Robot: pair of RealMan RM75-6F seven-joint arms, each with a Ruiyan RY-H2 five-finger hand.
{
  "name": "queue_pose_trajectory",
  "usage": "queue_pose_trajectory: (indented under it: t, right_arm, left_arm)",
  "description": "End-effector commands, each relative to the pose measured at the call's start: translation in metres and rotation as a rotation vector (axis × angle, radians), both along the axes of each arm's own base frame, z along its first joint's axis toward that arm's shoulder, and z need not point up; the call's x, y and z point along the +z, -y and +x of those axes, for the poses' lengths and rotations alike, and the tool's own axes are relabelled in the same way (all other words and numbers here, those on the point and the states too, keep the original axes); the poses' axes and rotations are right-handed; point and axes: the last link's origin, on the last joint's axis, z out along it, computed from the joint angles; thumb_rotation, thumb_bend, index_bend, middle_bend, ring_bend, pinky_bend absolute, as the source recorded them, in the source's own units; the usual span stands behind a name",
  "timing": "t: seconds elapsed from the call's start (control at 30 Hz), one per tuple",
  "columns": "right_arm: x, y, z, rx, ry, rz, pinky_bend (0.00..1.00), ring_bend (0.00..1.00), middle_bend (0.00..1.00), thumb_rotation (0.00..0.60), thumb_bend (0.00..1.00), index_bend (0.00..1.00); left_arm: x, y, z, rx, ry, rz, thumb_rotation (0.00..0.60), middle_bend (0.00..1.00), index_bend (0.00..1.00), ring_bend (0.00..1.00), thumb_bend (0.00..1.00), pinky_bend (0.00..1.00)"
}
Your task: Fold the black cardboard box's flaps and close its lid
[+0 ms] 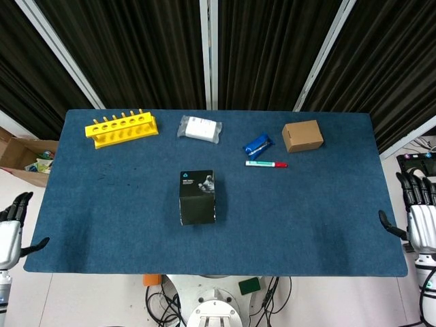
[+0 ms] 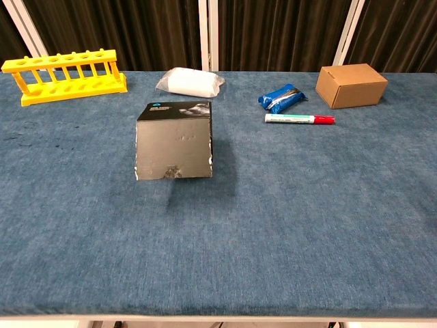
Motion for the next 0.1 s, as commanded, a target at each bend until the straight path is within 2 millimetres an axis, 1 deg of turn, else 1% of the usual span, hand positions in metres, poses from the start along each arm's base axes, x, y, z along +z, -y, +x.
queue_pose_trajectory:
  t: [0.03, 0.1]
  right_arm:
    - [-0.0015, 0.0007, -0.0065, -0.012, 0.001, 0.105, 0.0, 0.01, 0.06, 0.6, 0.36, 0.0]
    - [-0.0037, 0.0026, -0.0041, -0.002, 0.002, 0.12, 0.0, 0.01, 0.06, 0.6, 0.37, 0.0]
  left_arm:
    - [-0.0022, 0.0028, 0.0011, 0.012, -0.001, -0.022, 0.564, 0.1, 0.08, 0.2, 0.04, 0.29]
    - [-0.003, 0.0026, 0.001, 0.017, 0.009, -0.024, 0.564, 0.1, 0.08, 0.2, 0.04, 0.29]
